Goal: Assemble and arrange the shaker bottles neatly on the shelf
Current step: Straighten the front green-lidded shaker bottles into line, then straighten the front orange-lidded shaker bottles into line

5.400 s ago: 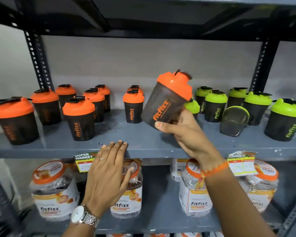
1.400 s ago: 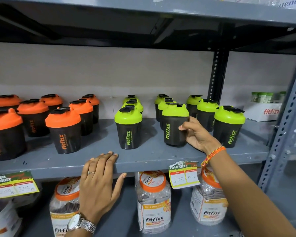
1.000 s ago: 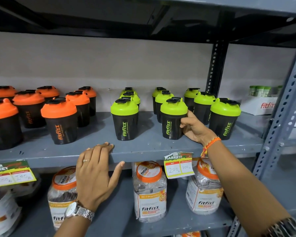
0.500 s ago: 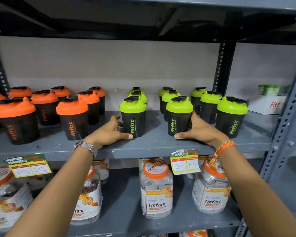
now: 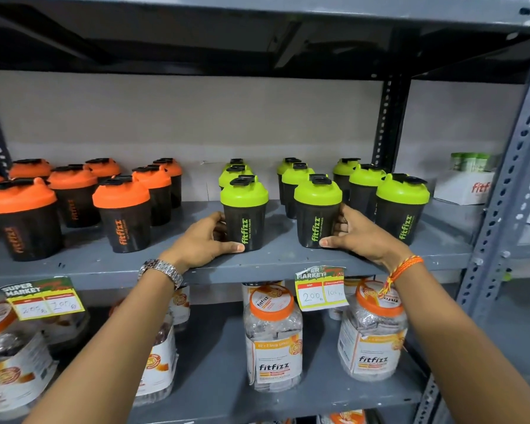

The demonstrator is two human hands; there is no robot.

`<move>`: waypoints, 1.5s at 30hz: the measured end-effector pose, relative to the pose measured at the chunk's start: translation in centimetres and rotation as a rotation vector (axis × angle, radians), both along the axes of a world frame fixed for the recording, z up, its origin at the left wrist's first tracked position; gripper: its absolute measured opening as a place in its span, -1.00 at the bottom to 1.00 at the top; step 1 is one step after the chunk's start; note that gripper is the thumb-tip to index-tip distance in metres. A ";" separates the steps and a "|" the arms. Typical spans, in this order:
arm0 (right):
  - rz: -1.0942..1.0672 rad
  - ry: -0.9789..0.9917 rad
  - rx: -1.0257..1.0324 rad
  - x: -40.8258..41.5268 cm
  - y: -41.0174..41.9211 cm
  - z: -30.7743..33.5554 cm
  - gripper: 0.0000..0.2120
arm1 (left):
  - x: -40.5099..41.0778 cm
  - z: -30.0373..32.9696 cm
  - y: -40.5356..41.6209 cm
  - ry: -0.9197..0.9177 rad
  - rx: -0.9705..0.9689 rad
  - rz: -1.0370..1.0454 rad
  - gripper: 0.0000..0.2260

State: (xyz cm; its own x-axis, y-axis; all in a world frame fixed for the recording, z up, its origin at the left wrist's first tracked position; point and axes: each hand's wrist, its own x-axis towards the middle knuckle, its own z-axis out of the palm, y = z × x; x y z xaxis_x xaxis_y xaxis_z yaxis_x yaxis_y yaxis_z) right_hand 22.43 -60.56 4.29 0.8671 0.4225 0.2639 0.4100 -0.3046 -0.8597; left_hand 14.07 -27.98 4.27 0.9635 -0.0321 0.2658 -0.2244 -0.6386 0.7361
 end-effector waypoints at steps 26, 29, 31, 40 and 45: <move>-0.036 0.032 -0.020 -1.9 -0.2 0.4 -0.31 | -1.2 0.0 0.8 0.068 -0.047 0.014 -0.15; -0.180 -0.026 -0.113 -3.9 -0.2 0.9 -0.06 | -2.6 0.5 1.5 0.074 -0.074 0.044 -0.06; -0.384 -0.157 -0.189 -5.9 0.4 1.1 0.05 | -4.2 0.5 2.5 0.009 -0.106 0.060 -0.12; -0.432 -0.778 0.268 -16.6 12.4 0.8 -0.50 | -12.0 -1.2 14.7 -0.627 -0.353 0.498 -0.68; -0.100 -0.545 0.346 -16.4 23.8 0.0 -0.56 | -14.2 -2.3 24.1 -0.649 -0.380 0.802 -0.58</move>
